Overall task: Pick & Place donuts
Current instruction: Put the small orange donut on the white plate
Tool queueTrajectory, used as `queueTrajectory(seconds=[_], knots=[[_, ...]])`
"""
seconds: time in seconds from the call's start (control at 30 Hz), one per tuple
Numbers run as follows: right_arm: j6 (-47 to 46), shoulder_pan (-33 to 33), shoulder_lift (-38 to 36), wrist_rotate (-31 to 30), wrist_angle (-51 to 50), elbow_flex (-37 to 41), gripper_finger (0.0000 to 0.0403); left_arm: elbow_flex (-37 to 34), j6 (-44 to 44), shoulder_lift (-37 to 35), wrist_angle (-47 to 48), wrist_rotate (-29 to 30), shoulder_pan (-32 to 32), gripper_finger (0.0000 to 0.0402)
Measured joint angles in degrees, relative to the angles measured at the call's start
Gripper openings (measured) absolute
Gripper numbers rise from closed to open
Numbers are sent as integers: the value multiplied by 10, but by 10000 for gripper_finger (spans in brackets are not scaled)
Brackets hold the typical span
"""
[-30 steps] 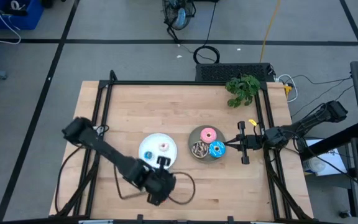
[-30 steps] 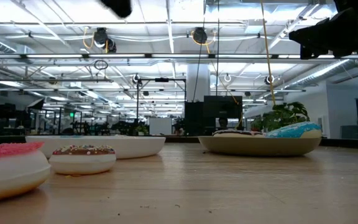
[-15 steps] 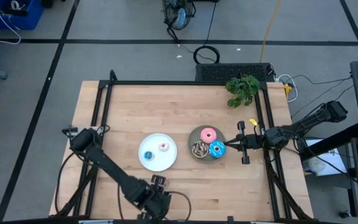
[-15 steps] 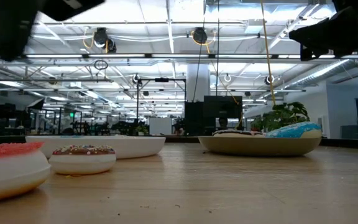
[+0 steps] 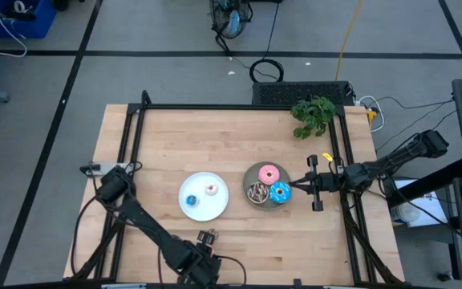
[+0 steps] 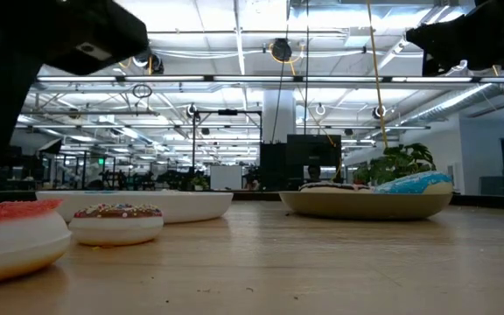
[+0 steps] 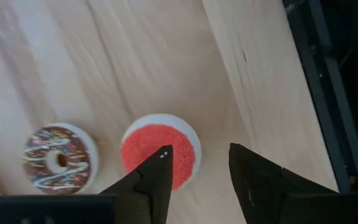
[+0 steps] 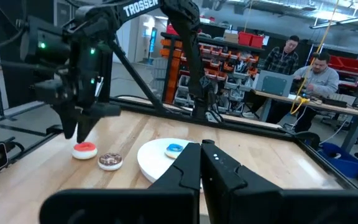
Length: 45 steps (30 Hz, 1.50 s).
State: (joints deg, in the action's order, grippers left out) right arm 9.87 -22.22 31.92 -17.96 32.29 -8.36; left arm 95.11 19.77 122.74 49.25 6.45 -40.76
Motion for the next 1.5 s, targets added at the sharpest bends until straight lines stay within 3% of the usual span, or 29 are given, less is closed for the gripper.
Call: queueTrajectory(seconds=[0.3, 1.0, 1.13, 1.33, 1.5], knots=[[0, 0, 0, 0, -4, 0, 0, -20, -1, 0, -7, 12, 0, 164], [3, 0, 0, 0, -4, 0, 0, -108, -26, -6, -133, -53, 28, 164], [3, 0, 0, 0, -5, 0, 0, -110, -7, -5, -128, -66, 36, 125], [3, 0, 0, 0, -5, 0, 0, -110, -13, -5, -116, -96, 42, 17], [13, 0, 0, 0, -5, 0, 0, -113, -13, -27, -98, -95, 40, 28]])
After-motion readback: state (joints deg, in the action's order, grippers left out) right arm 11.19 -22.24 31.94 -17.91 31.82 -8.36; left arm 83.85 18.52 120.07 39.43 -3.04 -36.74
